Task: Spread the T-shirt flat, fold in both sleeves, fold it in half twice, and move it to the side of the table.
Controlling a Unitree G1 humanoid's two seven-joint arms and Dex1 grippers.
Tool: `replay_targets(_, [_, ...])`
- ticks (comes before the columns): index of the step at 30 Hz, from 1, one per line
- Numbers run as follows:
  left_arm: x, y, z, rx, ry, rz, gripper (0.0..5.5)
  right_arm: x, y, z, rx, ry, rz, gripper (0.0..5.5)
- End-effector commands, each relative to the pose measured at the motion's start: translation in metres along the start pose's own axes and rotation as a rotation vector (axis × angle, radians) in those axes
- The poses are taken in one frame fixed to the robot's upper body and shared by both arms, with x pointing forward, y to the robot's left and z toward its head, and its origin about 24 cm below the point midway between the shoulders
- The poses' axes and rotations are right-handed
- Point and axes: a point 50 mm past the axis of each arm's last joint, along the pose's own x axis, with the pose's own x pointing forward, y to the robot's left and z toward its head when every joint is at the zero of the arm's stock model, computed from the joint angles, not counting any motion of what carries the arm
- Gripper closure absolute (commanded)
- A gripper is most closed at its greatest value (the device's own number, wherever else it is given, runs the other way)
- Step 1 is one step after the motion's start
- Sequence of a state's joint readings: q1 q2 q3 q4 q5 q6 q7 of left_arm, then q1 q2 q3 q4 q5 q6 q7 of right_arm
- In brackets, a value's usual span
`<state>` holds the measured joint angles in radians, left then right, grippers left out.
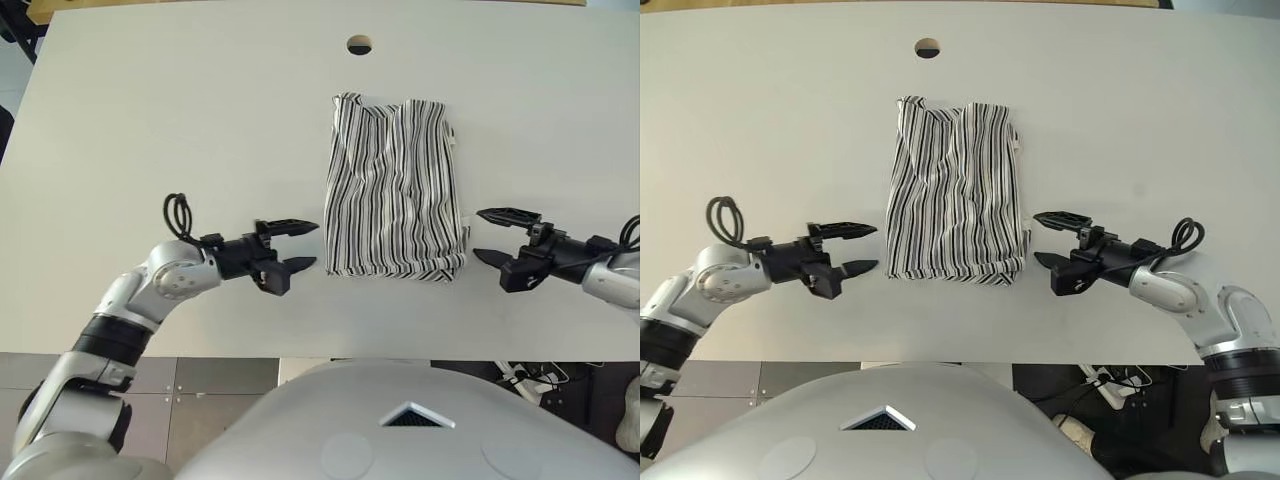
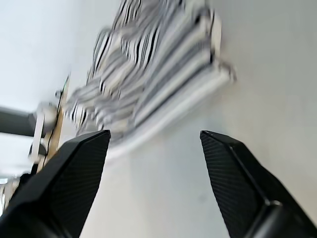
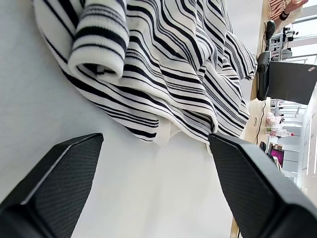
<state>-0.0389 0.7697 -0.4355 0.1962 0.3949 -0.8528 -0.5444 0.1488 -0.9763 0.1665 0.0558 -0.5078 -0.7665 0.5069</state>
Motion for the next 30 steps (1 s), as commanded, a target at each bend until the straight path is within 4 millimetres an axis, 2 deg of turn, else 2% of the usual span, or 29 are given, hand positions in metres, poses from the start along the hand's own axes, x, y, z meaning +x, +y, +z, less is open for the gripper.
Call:
replay_targets(1, [0.023,-0.013,-0.005,0.014,-0.026,-0.15,2.08,0.01,0.012,0.008,-0.013,-0.055,0.133,1.56])
replay_targets(4, [0.03,-0.01,-0.009,0.024,-0.042,-0.172,2.08,0.018,0.015,0.013,-0.017,-0.102,0.168,1.56])
replay_targets(7, [0.028,-0.01,-0.014,0.025,-0.038,-0.192,2.08,0.021,0.014,0.014,-0.021,-0.122,0.196,1.56])
replay_targets(11, [0.023,-0.013,-0.013,0.003,-0.053,-0.196,2.78,0.02,0.012,0.018,-0.003,-0.153,0.209,1.56])
replay_targets(16, [0.02,-0.017,-0.012,-0.02,-0.068,-0.202,3.74,0.028,0.009,0.018,0.038,-0.199,0.226,1.56])
replay_targets(25, [0.019,-0.016,-0.011,-0.042,-0.079,-0.187,5.01,0.035,0.008,0.021,0.069,-0.29,0.232,3.34])
replay_targets(28, [0.016,-0.015,-0.006,-0.081,-0.11,-0.14,5.36,0.036,0.007,0.021,0.074,-0.303,0.212,3.86])
replay_targets(30, [0.012,-0.016,-0.004,-0.115,-0.123,-0.12,5.4,0.036,0.006,0.019,0.092,-0.305,0.184,4.28])
